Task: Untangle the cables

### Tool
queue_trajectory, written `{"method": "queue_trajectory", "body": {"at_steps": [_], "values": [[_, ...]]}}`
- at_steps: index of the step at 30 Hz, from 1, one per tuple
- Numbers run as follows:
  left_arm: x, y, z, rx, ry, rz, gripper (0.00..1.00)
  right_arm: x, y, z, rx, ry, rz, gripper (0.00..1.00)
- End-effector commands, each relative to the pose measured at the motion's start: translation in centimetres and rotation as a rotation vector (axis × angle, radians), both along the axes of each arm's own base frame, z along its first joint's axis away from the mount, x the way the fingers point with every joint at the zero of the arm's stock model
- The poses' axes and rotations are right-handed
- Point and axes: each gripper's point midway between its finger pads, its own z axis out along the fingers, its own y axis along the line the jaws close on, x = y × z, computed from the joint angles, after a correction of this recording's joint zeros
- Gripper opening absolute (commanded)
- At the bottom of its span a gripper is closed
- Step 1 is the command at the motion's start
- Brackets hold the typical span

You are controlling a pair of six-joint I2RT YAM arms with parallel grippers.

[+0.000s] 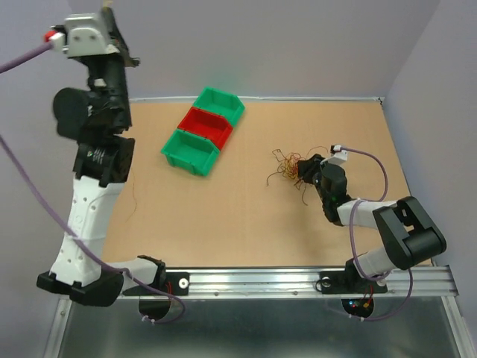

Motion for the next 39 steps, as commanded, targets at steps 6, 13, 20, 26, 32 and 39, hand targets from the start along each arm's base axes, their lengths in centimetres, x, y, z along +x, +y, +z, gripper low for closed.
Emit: {"method": "queue_trajectory", "body": {"at_steps": [6, 13, 20, 26, 32, 39], "values": [[5.5, -7.4, -6.3, 0.160, 0.138, -0.278, 0.00, -0.6, 6.2, 10.8, 0.021, -0.297, 0.366, 0.82], [4.9, -15.5, -12.7, 0.236, 0.252, -0.721, 0.00, -2.2, 14.7, 16.3, -0.050, -0.494, 0.785, 0.86], [1.1, -21.7, -18.2, 0.336, 0.327, -1.087, 0.00, -4.0, 23.5, 16.5, -0.127, -0.631, 1.038, 0.87], [-1.1, -23.9, -21.9, 0.376, 0.378, -1.201, 0.00, -3.7, 27.6, 14.1, -0.167, -0.718, 1.103, 0.92], [-3.4, -24.5, -22.9, 0.366, 0.422, -1.317, 0.00, -1.7, 30.0, 14.8, -0.148, -0.770, 0.989, 0.95], [-6.6, -23.1, -21.3, 0.365, 0.364, -1.336, 0.00, -0.6, 30.4, 16.4, -0.041, -0.879, 0.914, 0.97]]}}
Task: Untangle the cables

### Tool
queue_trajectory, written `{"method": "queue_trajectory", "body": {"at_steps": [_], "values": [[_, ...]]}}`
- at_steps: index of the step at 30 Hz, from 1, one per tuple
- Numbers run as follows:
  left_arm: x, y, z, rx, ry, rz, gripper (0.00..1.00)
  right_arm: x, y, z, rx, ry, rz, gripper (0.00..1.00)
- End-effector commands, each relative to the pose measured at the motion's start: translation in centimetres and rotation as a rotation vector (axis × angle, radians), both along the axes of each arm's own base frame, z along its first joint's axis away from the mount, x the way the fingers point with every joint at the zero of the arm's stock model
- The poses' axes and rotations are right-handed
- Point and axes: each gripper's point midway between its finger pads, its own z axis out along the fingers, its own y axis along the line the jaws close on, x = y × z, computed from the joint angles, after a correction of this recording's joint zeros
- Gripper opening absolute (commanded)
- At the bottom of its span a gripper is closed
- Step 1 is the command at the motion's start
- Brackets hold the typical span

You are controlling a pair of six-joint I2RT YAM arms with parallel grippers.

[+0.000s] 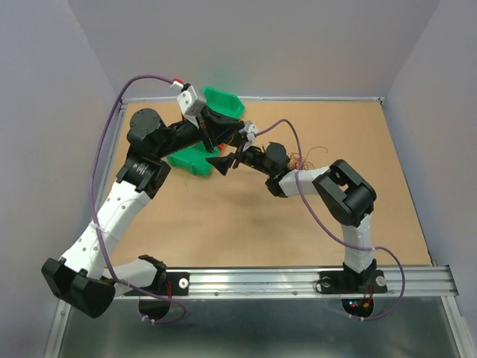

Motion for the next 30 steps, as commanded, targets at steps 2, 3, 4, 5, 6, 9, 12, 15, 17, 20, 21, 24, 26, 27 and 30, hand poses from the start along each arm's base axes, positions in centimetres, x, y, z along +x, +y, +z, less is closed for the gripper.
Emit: {"method": "queue_trajectory", "body": {"at_steps": [2, 3, 4, 5, 6, 9, 12, 15, 17, 20, 21, 24, 26, 27, 30], "values": [[-4.5, 1.4, 4.3, -0.077, -0.125, -0.061, 0.00, 0.7, 1.0, 6.7, 0.217, -0.156, -0.001, 0.97], [-4.8, 1.6, 4.5, -0.082, -0.130, -0.060, 0.00, 1.0, 1.5, 6.2, 0.219, -0.152, 0.004, 0.97], [-5.0, 1.7, 4.7, -0.085, -0.133, -0.059, 0.00, 1.3, 1.8, 6.2, 0.222, -0.155, 0.013, 0.97], [-5.3, 1.9, 5.0, -0.091, -0.140, -0.059, 0.00, 1.1, 2.6, 7.6, 0.245, -0.185, 0.039, 0.97], [-5.4, 2.1, 5.0, -0.091, -0.136, -0.063, 0.00, 1.1, 3.0, 7.7, 0.249, -0.194, 0.053, 0.97], [-5.3, 2.8, 5.5, -0.107, -0.131, -0.042, 0.00, 0.3, 5.0, 9.0, 0.267, -0.241, 0.129, 0.98], [-4.7, 3.8, 5.8, -0.121, -0.122, -0.004, 0.00, -0.8, 6.9, 9.5, 0.264, -0.274, 0.193, 0.98], [-4.3, 4.6, 6.0, -0.131, -0.112, 0.012, 0.00, -0.2, 8.7, 9.8, 0.259, -0.274, 0.199, 0.91], [-4.1, 4.9, 5.9, -0.136, -0.101, 0.019, 0.00, 0.2, 9.7, 8.8, 0.240, -0.252, 0.215, 0.82], [-3.4, 5.2, 5.7, -0.142, -0.086, 0.036, 0.00, -0.9, 10.3, 9.1, 0.241, -0.264, 0.257, 0.79], [-3.4, 5.2, 5.8, -0.146, -0.086, 0.036, 0.00, -1.3, 10.4, 9.0, 0.236, -0.263, 0.265, 0.76], [-2.3, 6.3, 5.4, -0.151, -0.085, 0.092, 0.00, -2.8, 9.8, 9.0, 0.217, -0.267, 0.279, 0.79], [-2.5, 6.8, 5.8, -0.160, -0.105, 0.104, 0.00, -2.7, 8.3, 9.0, 0.215, -0.249, 0.196, 0.89], [-2.7, 7.1, 5.8, -0.162, -0.113, 0.108, 0.00, -2.1, 7.9, 7.4, 0.194, -0.229, 0.156, 0.91], [-3.5, 7.5, 6.1, -0.166, -0.143, 0.101, 0.00, -1.1, 4.5, 7.7, 0.191, -0.193, -0.019, 0.98]]}}
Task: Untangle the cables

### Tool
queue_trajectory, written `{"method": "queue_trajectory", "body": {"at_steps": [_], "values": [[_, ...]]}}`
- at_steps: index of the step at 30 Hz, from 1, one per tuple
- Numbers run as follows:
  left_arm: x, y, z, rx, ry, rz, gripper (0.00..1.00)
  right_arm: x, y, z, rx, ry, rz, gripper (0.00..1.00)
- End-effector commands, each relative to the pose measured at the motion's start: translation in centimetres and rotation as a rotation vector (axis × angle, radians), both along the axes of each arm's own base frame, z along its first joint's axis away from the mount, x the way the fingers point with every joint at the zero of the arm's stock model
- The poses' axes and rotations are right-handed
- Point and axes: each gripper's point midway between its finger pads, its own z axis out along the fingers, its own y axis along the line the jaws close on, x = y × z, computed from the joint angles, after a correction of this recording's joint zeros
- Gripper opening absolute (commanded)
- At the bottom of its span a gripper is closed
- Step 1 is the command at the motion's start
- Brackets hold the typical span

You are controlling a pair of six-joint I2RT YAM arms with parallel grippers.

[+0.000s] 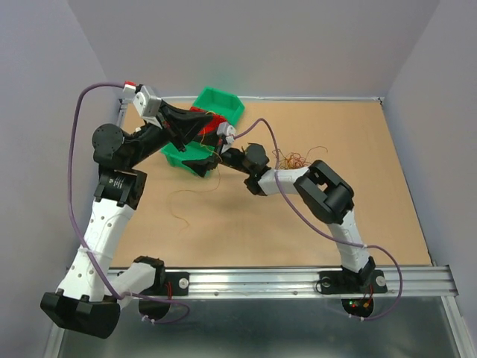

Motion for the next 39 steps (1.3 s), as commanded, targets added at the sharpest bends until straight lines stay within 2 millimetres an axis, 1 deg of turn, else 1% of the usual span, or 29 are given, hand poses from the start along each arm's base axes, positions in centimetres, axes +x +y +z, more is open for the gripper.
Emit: {"method": "queue_trajectory", "body": {"at_steps": [1, 2, 3, 4, 5, 6, 8, 9, 10, 11, 13, 14, 16, 17, 18, 20, 21, 23, 26, 29, 30, 32, 33, 34, 35, 36, 37, 38, 39], "values": [[-2.6, 0.7, 2.3, -0.032, -0.123, -0.025, 0.00, 0.8, -4.7, 4.3, 0.082, -0.046, -0.232, 0.99], [-3.2, 0.7, 2.6, -0.036, -0.146, -0.038, 0.00, 1.4, -7.1, 4.6, 0.092, -0.006, -0.322, 1.00], [-3.4, 0.6, 2.6, -0.037, -0.151, -0.044, 0.00, 1.8, -8.4, 4.7, 0.096, 0.015, -0.363, 1.00], [-3.4, 0.6, 2.4, -0.037, -0.149, -0.050, 0.00, 3.4, -10.4, 4.7, 0.117, 0.072, -0.466, 1.00], [-3.8, 0.6, 2.7, -0.043, -0.168, -0.054, 0.00, 4.3, -12.9, 6.5, 0.165, 0.124, -0.529, 1.00], [-3.9, 0.7, 2.6, -0.045, -0.170, -0.054, 0.00, 5.7, -14.6, 4.1, 0.108, 0.219, -0.613, 1.00], [-4.0, 0.8, 2.6, -0.050, -0.173, -0.049, 0.00, 6.5, -18.1, 3.5, 0.126, 0.288, -0.710, 1.00], [-4.0, 0.8, 2.6, -0.050, -0.177, -0.048, 0.00, 6.6, -20.4, 4.9, 0.174, 0.298, -0.740, 1.00], [-4.1, 0.8, 2.6, -0.051, -0.180, -0.048, 0.00, 6.4, -21.8, 3.2, 0.151, 0.332, -0.779, 1.00], [-4.1, 0.8, 2.5, -0.052, -0.175, -0.050, 0.00, 7.0, -23.5, 2.9, 0.161, 0.356, -0.859, 1.00], [-4.1, 0.6, 2.4, -0.053, -0.167, -0.066, 0.00, 7.5, -25.3, 1.6, 0.081, 0.397, -0.971, 1.00], [-3.9, 0.5, 2.3, -0.053, -0.166, -0.068, 0.00, 6.9, -24.9, 0.8, 0.013, 0.362, -0.940, 1.00], [-3.6, 0.4, 2.1, -0.053, -0.154, -0.070, 0.00, 4.7, -22.9, 1.5, -0.031, 0.265, -0.767, 1.00], [-3.4, 0.4, 2.0, -0.053, -0.149, -0.070, 0.00, 1.6, -20.2, 0.1, -0.125, 0.172, -0.558, 1.00], [-3.3, 0.4, 2.0, -0.055, -0.146, -0.066, 0.00, -0.1, -19.0, 0.5, -0.132, 0.109, -0.450, 1.00], [-3.1, 0.4, 1.9, -0.054, -0.143, -0.065, 0.00, -2.4, -17.6, 0.1, -0.167, 0.062, -0.315, 1.00], [-3.0, 0.4, 1.9, -0.055, -0.141, -0.064, 0.00, -4.1, -16.8, -0.4, -0.197, 0.025, -0.215, 1.00], [-3.0, 0.4, 1.9, -0.055, -0.145, -0.062, 0.00, -5.5, -16.3, -0.5, -0.211, 0.001, -0.149, 1.00], [-3.2, 0.6, 2.1, -0.058, -0.159, -0.048, 0.00, -8.4, -14.9, -1.0, -0.238, -0.029, -0.002, 1.00], [-3.1, 0.6, 2.1, -0.060, -0.159, -0.042, 0.00, -8.9, -13.4, -1.0, -0.251, -0.029, 0.038, 1.00], [-3.0, 0.6, 2.0, -0.060, -0.155, -0.042, 0.00, -9.0, -12.4, -1.9, -0.265, -0.003, 0.044, 1.00], [-3.0, 0.6, 2.0, -0.061, -0.154, -0.043, 0.00, -8.4, -11.0, -1.4, -0.272, -0.028, 0.044, 1.00], [-3.0, 0.6, 2.0, -0.060, -0.152, -0.041, 0.00, -7.7, -10.0, -2.8, -0.289, 0.002, 0.035, 1.00], [-2.9, 0.6, 2.0, -0.060, -0.152, -0.041, 0.00, -7.0, -9.2, -2.1, -0.275, -0.001, 0.020, 0.97], [-2.9, 0.7, 2.0, -0.062, -0.151, -0.039, 0.00, -6.5, -8.6, -2.3, -0.277, 0.007, 0.014, 0.94], [-2.9, 0.7, 2.0, -0.063, -0.153, -0.037, 0.00, -5.6, -8.1, -3.5, -0.290, 0.036, -0.012, 0.91], [-2.9, 0.7, 2.0, -0.062, -0.156, -0.034, 0.00, -5.1, -7.8, -4.0, -0.293, 0.049, -0.023, 0.85], [-2.8, 0.8, 2.1, -0.063, -0.157, -0.027, 0.00, -4.7, -7.4, -3.7, -0.287, 0.044, -0.020, 0.66], [-2.5, 1.1, 2.1, -0.067, -0.157, -0.011, 0.00, -4.7, -7.3, -3.9, -0.291, 0.046, -0.015, 0.52]]}}
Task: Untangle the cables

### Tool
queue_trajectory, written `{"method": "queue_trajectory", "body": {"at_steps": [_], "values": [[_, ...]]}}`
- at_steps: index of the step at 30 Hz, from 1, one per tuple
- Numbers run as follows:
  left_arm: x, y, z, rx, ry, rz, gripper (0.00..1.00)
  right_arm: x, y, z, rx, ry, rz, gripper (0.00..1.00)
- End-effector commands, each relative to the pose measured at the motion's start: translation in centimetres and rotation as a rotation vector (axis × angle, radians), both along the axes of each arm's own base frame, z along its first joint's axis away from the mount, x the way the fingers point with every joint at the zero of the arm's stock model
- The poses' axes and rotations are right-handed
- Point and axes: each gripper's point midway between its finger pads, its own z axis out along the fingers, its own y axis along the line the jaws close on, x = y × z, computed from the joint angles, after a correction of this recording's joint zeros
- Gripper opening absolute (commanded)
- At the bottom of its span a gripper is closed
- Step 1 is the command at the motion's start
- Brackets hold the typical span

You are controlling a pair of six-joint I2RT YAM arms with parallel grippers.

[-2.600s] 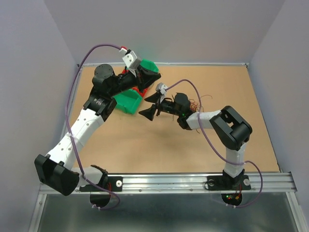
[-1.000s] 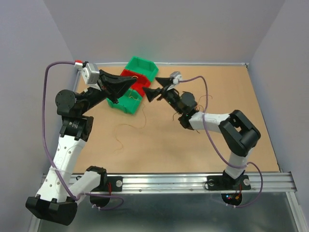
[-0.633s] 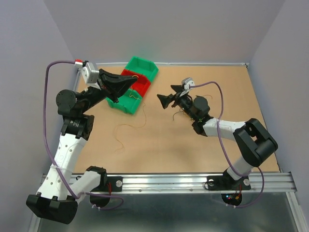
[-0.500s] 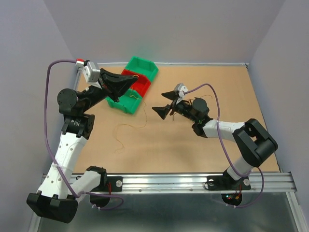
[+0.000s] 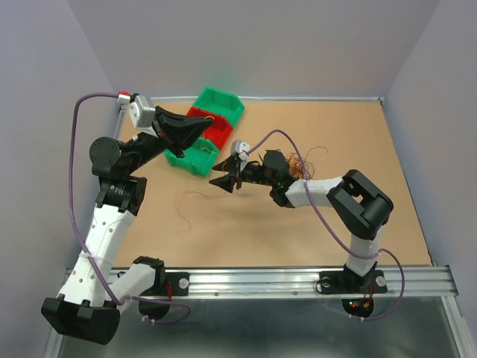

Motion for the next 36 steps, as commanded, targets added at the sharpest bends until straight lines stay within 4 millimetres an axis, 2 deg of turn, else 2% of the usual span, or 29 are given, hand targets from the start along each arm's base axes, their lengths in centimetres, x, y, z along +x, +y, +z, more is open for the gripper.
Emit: {"method": "queue_trajectory", "body": {"at_steps": [1, 2, 4, 5, 8, 9, 10, 11, 12, 13, 14, 15, 18, 19, 20, 21, 22, 23, 24, 25, 26, 27, 28, 30, 31, 32, 33, 34, 36], "values": [[-0.4, 1.1, 1.8, -0.033, -0.083, 0.053, 0.00, 1.3, 0.9, 1.4, 0.023, -0.033, -0.024, 0.38], [0.7, 2.0, 1.7, -0.031, -0.070, 0.113, 0.00, 0.9, 0.7, 1.7, 0.024, -0.038, -0.004, 0.14], [4.3, 4.3, 1.5, -0.076, -0.009, 0.289, 0.00, -0.4, -0.2, 1.7, 0.020, -0.036, 0.011, 0.01], [7.4, 6.4, 0.4, -0.085, 0.048, 0.386, 0.00, -1.8, -1.1, 2.9, 0.031, -0.051, 0.032, 0.01], [12.2, 8.5, -1.3, -0.066, 0.113, 0.494, 0.00, -4.4, -2.6, 5.8, 0.079, -0.050, 0.076, 0.00], [16.0, 9.5, -4.6, -0.013, 0.184, 0.581, 0.00, -6.1, -3.5, 8.4, 0.121, -0.060, 0.113, 0.00], [17.8, 9.7, -6.1, 0.017, 0.214, 0.604, 0.00, -7.0, -4.2, 9.2, 0.137, -0.054, 0.123, 0.01], [19.4, 9.8, -6.1, 0.042, 0.217, 0.624, 0.00, -7.5, -4.7, 10.4, 0.161, -0.051, 0.121, 0.01], [22.5, 9.6, -11.0, 0.114, 0.346, 0.638, 0.00, -8.3, -5.7, 12.9, 0.212, -0.047, 0.109, 0.00], [23.8, 8.8, -10.5, 0.171, 0.312, 0.646, 0.00, -8.4, -6.2, 13.5, 0.229, -0.035, 0.091, 0.01], [24.7, 7.9, -12.2, 0.222, 0.340, 0.638, 0.00, -8.3, -6.7, 14.4, 0.256, -0.028, 0.057, 0.00], [25.9, 7.2, -16.1, 0.298, 0.428, 0.642, 0.00, -7.9, -7.9, 16.4, 0.313, -0.023, -0.016, 0.00], [25.8, 3.7, -18.2, 0.410, 0.401, 0.610, 0.00, -6.3, -10.5, 18.2, 0.400, -0.002, -0.193, 0.00], [25.9, 3.6, -18.8, 0.432, 0.399, 0.650, 0.00, -7.1, -12.2, 20.1, 0.456, -0.029, -0.219, 0.00], [25.4, 2.2, -19.8, 0.483, 0.377, 0.649, 0.00, -7.5, -13.3, 20.3, 0.480, -0.029, -0.246, 0.01], [25.8, 2.3, -21.1, 0.516, 0.391, 0.698, 0.00, -8.0, -14.5, 19.6, 0.510, -0.025, -0.270, 0.01], [26.0, 2.0, -22.1, 0.534, 0.399, 0.698, 0.00, -10.5, -17.3, 21.8, 0.604, -0.076, -0.265, 0.01], [26.1, 1.4, -22.9, 0.554, 0.402, 0.682, 0.00, -11.6, -18.8, 22.0, 0.653, -0.083, -0.270, 0.00], [26.3, 0.8, -25.3, 0.598, 0.444, 0.650, 0.00, -12.1, -20.5, 21.1, 0.698, -0.056, -0.307, 0.01], [26.3, 0.3, -26.2, 0.619, 0.456, 0.624, 0.00, -12.8, -21.7, 21.5, 0.737, -0.056, -0.323, 0.01], [26.2, -0.5, -26.7, 0.633, 0.458, 0.584, 0.00, -14.3, -24.0, 23.1, 0.808, -0.095, -0.335, 0.01], [25.7, -1.6, -28.0, 0.665, 0.461, 0.531, 0.00, -13.2, -25.5, 23.1, 0.838, -0.070, -0.433, 0.01], [24.7, -3.2, -28.4, 0.674, 0.451, 0.452, 0.00, -12.1, -25.7, 22.2, 0.789, -0.027, -0.501, 0.00], [22.8, -5.8, -28.1, 0.714, 0.386, 0.376, 0.00, -10.3, -27.5, 21.9, 0.785, -0.001, -0.653, 0.01], [21.7, -6.5, -28.5, 0.732, 0.371, 0.346, 0.00, -9.4, -27.8, 21.6, 0.776, 0.017, -0.705, 0.00], [21.3, -7.2, -27.6, 0.729, 0.333, 0.326, 0.00, -8.6, -28.1, 21.4, 0.767, 0.030, -0.752, 0.00], [20.2, -7.9, -28.0, 0.742, 0.320, 0.299, 0.00, -6.7, -27.8, 20.1, 0.728, 0.060, -0.830, 0.01], [18.9, -9.0, -27.2, 0.751, 0.263, 0.249, 0.00, -5.7, -27.9, 20.0, 0.712, 0.064, -0.880, 0.00], [17.4, -9.9, -27.4, 0.762, 0.240, 0.195, 0.00, -3.5, -28.2, 20.7, 0.710, 0.083, -0.983, 0.01]]}}
